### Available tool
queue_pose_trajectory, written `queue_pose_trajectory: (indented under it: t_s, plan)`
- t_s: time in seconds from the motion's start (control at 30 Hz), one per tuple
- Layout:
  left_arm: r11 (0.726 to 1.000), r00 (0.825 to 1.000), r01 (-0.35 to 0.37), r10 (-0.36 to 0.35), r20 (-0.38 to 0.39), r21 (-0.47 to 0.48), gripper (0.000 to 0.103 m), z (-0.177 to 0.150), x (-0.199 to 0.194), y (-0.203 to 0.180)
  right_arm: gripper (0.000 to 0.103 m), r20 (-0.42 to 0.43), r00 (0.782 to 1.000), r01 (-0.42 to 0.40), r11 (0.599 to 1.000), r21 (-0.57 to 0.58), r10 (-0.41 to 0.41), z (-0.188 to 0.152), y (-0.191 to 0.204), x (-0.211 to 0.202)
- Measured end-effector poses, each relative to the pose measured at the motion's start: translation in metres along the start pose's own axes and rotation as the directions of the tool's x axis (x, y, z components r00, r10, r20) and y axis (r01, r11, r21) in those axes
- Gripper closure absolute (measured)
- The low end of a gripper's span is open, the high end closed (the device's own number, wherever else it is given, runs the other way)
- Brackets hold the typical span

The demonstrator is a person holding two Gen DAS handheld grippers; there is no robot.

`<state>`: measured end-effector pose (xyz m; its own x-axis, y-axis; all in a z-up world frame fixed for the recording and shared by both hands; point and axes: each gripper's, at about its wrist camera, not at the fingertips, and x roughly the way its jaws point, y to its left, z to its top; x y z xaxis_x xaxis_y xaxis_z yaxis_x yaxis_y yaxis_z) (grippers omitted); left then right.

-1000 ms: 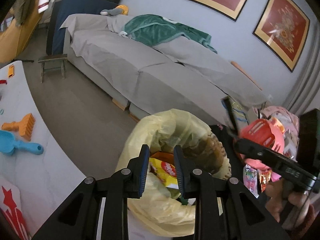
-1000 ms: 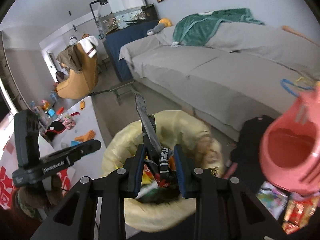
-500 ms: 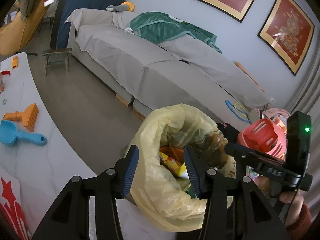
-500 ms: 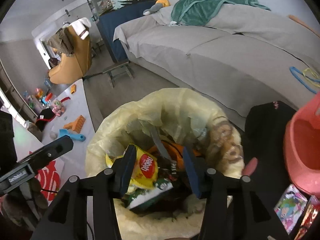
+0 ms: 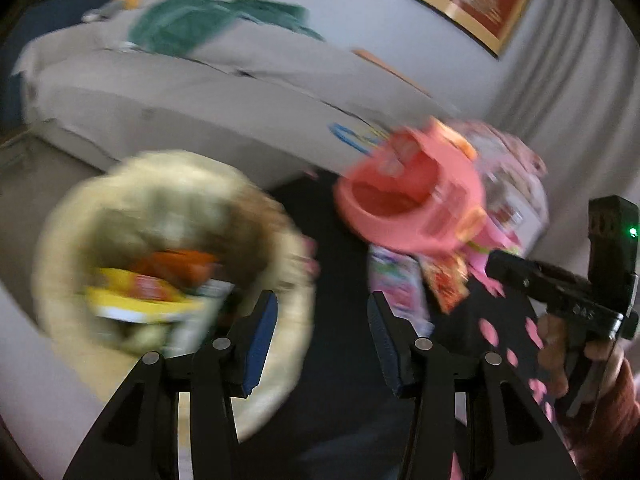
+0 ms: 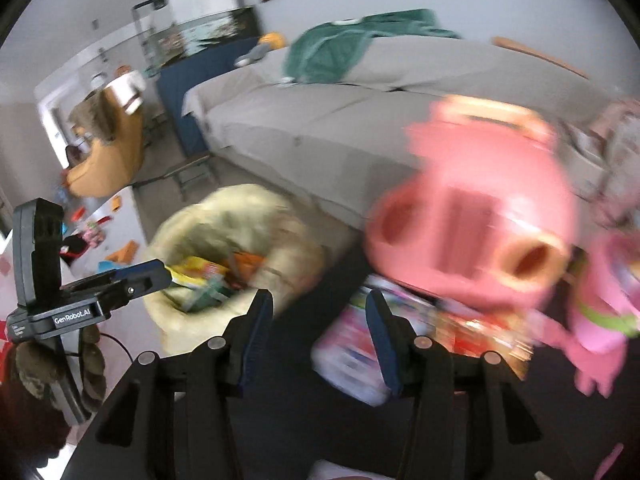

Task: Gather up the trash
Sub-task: 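Release both items into the yellow trash bag and move both grippers back over the table, then grasp the red-gold snack packet with the right gripper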

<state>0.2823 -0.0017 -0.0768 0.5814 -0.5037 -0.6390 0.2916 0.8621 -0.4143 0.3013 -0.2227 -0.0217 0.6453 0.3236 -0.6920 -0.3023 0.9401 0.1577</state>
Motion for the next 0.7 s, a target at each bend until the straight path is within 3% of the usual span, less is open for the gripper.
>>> queue_pose_trajectory:
  t_s: [0.17, 0.33, 0.47, 0.6, 0.7]
  plan:
    - [0.998, 0.998, 0.044, -0.042, -0.053, 0.044, 0.054, 0.000, 0.027, -0.042, 0.057, 0.004, 0.995, 0.097, 0.994, 0.049, -0.097, -0.022, -0.063, -0.017]
    - [0.996, 0.995, 0.032, -0.025, -0.092, 0.082, 0.055, -0.003, 0.040, -0.054, 0.057, -0.031, 0.989, 0.144, 0.980, 0.135, -0.141, -0.029, -0.110, 0.008]
    - [0.995, 0.994, 0.009, 0.002, -0.111, 0.099, 0.055, -0.008, 0.041, -0.048, 0.057, -0.004, 0.998, 0.064, 0.980, 0.190, -0.064, -0.021, -0.136, 0.033]
    - [0.996, 0.994, -0.011, 0.020, -0.104, 0.086, 0.055, -0.009, 0.040, -0.039, 0.056, -0.093, 0.995, 0.039, 0.981, 0.188, -0.022, -0.022, -0.150, 0.067]
    - [0.997, 0.995, -0.009, 0.016, -0.095, 0.074, 0.055, -0.006, 0.039, -0.037, 0.055, -0.095, 0.993, -0.051, 0.975, 0.214, 0.072, -0.032, -0.145, 0.067]
